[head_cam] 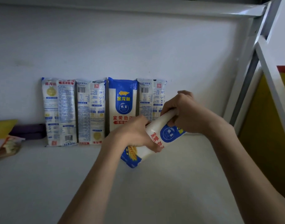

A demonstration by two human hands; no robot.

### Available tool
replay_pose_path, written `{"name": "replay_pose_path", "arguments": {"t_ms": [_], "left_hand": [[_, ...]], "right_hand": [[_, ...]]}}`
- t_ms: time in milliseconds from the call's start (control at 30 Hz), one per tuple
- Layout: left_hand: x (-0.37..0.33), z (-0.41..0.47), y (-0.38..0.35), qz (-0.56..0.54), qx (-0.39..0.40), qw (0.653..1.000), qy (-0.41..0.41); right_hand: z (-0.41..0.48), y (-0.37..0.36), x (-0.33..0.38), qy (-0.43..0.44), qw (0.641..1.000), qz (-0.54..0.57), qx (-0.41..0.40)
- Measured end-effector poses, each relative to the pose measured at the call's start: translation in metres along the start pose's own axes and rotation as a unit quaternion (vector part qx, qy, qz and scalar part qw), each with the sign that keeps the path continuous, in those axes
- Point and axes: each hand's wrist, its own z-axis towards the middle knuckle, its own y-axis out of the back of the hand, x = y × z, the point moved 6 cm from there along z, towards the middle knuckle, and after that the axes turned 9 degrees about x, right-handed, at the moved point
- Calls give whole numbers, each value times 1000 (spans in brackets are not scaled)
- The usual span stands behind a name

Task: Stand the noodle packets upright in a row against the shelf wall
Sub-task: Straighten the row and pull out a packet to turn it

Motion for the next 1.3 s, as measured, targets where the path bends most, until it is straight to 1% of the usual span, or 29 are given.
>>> {"name": "replay_pose_path", "arguments": {"t_ms": [67,133,233,333,367,400,433,467,500,533,567,600,667,733,800,867,933,1000,1067,1133,1233,1300], "left_hand": [[6,3,1,-1,-25,1000,-2],[15,3,4,-55,-45,997,-8],[30,4,5,-143,-82,986,-12],[41,5,4,-232,-117,966,-19],[44,6,4,-266,-127,955,-22],[46,7,2,-302,-135,943,-24],[47,8,0,-336,-141,931,-27],[47,10,-4,-364,-143,920,-32],[45,12,-8,-387,-142,910,-39],[44,15,-14,-406,-137,902,-45],[42,18,-20,-422,-132,896,-50],[41,20,-25,-430,-127,892,-54],[36,25,-35,-427,-118,895,-57],[33,29,-39,-409,-108,904,-56],[32,32,-38,-378,-83,921,-56],[32,31,-36,-317,-39,946,-48],[35,31,-36,-238,4,971,-34],[37,32,-40,-215,11,976,-28],[35,33,-45,-235,-20,971,-33],[31,36,-50,-246,-60,966,-44],[22,40,-63,-262,-109,957,-64],[15,42,-73,-264,-133,952,-73]], "right_hand": [[-1,3,6,-3,1000,-4,-7],[-2,13,13,-4,999,-5,-44],[-10,35,18,-18,991,59,-117],[-18,52,1,-46,962,143,-227],[-17,51,-10,-69,953,164,-247],[-16,47,-23,-102,946,184,-245],[-12,39,-36,-135,941,218,-219],[-9,28,-46,-157,931,279,-174],[-6,15,-52,-158,914,355,-118],[-4,4,-54,-138,894,421,-65],[-2,-4,-54,-113,881,459,-25],[0,-11,-53,-88,873,480,3],[3,-16,-50,-41,857,513,24],[4,-15,-47,-20,848,529,19],[2,-12,-50,-26,848,529,-14],[1,-9,-58,-39,846,529,-59],[-2,-8,-65,-54,842,530,-80],[-4,-8,-72,-69,842,529,-80],[-5,-9,-78,-69,839,537,-59],[-7,-11,-82,-58,837,544,-14],[-16,-23,-90,-67,856,506,82],[-22,-33,-99,-100,863,481,117]]}}
